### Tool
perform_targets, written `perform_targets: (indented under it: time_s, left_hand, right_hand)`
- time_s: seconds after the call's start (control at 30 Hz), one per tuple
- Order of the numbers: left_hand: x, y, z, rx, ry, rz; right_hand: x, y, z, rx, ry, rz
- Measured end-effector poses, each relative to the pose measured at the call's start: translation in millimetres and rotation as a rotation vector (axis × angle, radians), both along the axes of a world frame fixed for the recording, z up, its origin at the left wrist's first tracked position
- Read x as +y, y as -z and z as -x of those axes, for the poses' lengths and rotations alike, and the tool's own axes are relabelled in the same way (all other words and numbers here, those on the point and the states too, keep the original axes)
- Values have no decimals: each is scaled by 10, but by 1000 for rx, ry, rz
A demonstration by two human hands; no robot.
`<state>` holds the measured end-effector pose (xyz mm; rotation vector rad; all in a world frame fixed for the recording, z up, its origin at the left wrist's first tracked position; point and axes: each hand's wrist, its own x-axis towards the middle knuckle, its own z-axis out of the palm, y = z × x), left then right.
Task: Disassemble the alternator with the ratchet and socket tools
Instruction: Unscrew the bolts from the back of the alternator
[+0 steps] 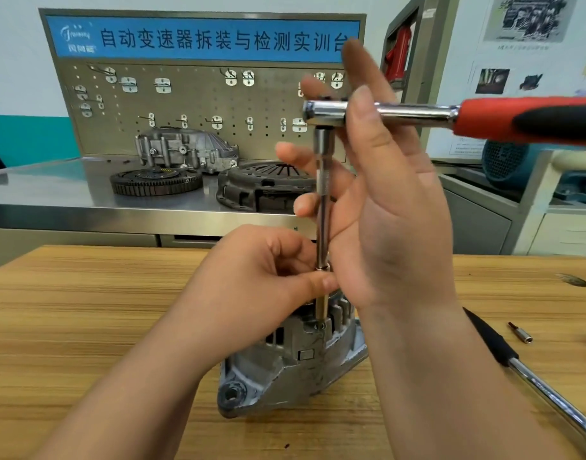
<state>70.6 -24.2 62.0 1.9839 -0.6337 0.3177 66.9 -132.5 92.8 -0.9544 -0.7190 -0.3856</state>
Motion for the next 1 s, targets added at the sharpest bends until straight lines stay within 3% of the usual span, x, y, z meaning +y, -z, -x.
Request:
perform_targets:
  time_s: [0.3,0.53,0.77,1.0]
  left_hand:
    - [38,-26,11,19,153,-42]
    - [3,29,-42,-19,28,18]
    - [36,2,-19,28,139,-20]
    - [-1,16,-33,-22,18,4]
  right_hand:
    - [-43,-3,-34,151,-101,-19]
    - [0,0,0,-19,33,-29]
    - [-51,-4,-34,161,-84,-38]
    - [-21,-8,-3,-1,0,-10]
